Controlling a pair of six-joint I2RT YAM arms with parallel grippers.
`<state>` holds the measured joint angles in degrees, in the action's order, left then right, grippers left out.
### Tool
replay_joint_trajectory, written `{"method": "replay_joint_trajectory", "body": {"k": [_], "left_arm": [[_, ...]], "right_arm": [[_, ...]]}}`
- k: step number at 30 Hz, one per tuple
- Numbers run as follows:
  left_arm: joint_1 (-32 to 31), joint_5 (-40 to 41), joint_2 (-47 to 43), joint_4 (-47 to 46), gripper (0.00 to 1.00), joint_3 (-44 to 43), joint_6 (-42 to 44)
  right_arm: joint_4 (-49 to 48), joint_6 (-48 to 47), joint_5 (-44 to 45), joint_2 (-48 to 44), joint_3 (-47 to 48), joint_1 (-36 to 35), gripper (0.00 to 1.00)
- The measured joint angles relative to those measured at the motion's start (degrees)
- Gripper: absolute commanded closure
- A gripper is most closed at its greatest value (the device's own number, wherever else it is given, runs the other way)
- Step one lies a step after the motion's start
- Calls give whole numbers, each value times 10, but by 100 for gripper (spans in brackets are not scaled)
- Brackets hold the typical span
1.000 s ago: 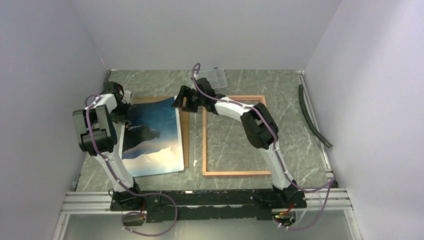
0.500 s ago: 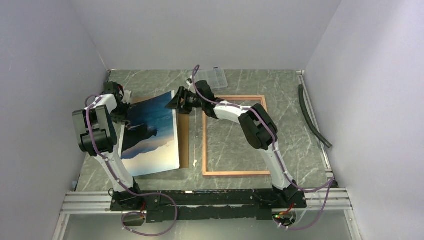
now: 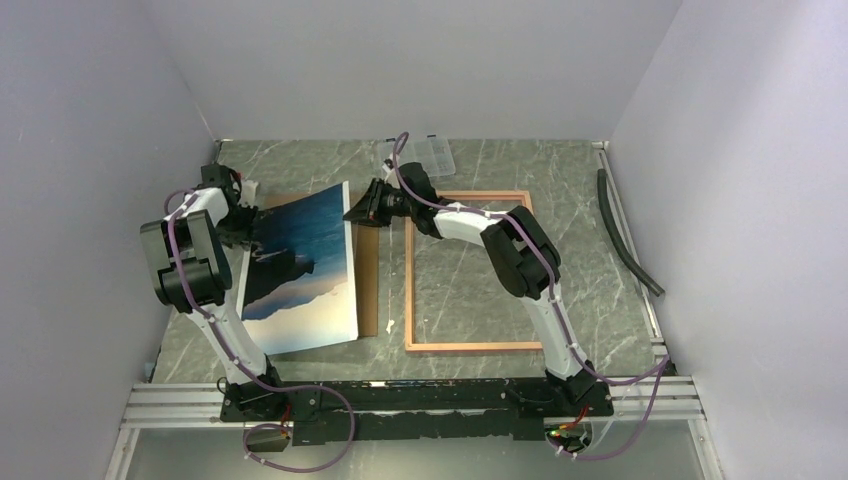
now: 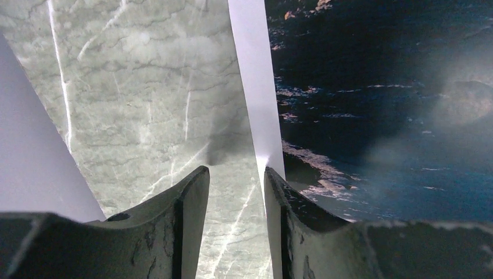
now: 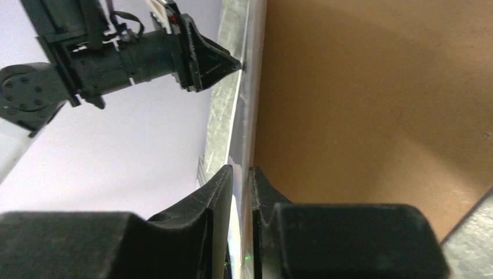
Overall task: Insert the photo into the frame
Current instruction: Pick up the photo frame item from the photo frame.
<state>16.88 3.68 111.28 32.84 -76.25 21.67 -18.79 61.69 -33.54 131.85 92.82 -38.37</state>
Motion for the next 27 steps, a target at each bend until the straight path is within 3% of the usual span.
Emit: {"method": "replay_joint_trajectory", "body": {"k": [14,27], "left_arm": [[9,-5,1,6,55,-1,1],[9,-7,1,7,54,-1,1]], "right_arm": [[-15,14,-1,-10,-5,4,100],[46,-27,2,-82,-14,36,100]]}}
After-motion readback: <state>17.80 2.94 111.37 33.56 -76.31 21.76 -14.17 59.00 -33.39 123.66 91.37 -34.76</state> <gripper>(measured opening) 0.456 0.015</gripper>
